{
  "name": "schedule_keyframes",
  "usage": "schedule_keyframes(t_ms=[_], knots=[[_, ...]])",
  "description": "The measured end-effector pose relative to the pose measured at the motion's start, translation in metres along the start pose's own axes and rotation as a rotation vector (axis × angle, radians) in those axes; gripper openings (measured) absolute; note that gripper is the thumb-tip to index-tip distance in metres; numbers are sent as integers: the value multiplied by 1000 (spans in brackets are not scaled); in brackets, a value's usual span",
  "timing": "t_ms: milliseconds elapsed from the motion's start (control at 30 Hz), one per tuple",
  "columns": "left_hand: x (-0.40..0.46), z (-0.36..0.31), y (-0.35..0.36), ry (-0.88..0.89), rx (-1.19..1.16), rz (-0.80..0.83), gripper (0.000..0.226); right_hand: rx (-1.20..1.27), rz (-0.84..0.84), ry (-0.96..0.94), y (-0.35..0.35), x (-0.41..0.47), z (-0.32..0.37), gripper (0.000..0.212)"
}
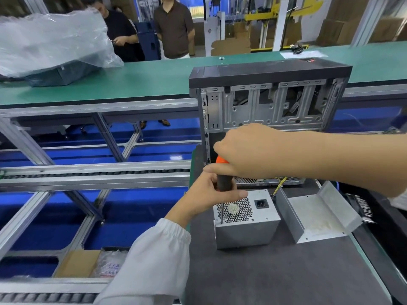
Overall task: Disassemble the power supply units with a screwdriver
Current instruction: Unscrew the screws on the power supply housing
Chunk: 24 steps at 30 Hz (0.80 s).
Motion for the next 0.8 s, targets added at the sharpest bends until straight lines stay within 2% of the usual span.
schedule_keyframes(t_ms=[67,100,167,233,300,367,433,533,600,667,800], knots=[[0,-2,2,19,1,12,27,189,157,-104,7,-3,-2,24],[-1,-3,3,27,-2,14,31,310,264,-140,8,-6,-3,18],[-1,-4,5,34,-8,23,38,434,390,-156,7,-12,-5,38],[-2,-5,8,30,-3,32,39,344,345,-76,5,-10,-5,59],[-2,-3,7,-1,28,20,34,150,213,25,4,-5,-2,65],[-1,0,8,-29,30,14,27,-21,78,44,1,0,7,59],[0,-3,8,-6,23,23,29,-104,-2,-28,1,1,14,44],[0,-7,5,31,14,12,26,41,76,-205,6,-3,15,17],[0,-9,3,36,-5,-8,21,309,211,-287,6,-10,15,35],[0,-8,3,52,-2,-12,24,435,258,-240,4,-12,10,52],[2,-7,6,26,33,15,34,-52,93,24,-2,-3,-1,64]])
Point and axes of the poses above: each hand's wrist, its own x-axis towards the middle knuckle, its own y-axis out of the palm, z = x × y, the point moved 7 cm from there along x, towards the middle knuckle, and after that the axes turned 8 degrees about -x, right-handed, at the moved point
